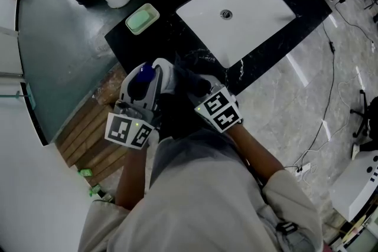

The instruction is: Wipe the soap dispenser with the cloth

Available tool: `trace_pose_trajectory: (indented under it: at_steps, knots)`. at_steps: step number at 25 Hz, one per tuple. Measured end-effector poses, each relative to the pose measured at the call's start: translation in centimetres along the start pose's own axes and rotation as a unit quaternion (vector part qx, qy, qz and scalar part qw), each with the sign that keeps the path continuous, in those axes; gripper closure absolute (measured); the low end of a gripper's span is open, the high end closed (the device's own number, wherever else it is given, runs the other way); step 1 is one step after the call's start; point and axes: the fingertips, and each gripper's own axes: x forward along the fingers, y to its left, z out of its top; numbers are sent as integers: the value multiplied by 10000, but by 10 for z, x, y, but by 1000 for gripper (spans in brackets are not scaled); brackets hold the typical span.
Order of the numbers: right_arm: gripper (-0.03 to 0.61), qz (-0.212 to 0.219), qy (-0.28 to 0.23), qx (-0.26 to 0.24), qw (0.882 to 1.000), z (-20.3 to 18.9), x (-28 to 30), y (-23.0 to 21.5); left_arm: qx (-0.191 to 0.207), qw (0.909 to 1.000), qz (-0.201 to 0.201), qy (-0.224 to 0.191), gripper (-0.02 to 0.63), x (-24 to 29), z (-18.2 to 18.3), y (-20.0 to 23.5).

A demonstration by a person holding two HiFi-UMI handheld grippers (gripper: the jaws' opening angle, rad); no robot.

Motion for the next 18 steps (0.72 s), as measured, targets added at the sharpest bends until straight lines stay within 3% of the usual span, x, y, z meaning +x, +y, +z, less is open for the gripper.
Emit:
trace_pose_trajectory:
  at_steps: [18]
  knots:
    - [484, 166, 5, -171, 9997, 6, -3, 5, -5, 10000, 45, -46, 525, 0, 0, 0]
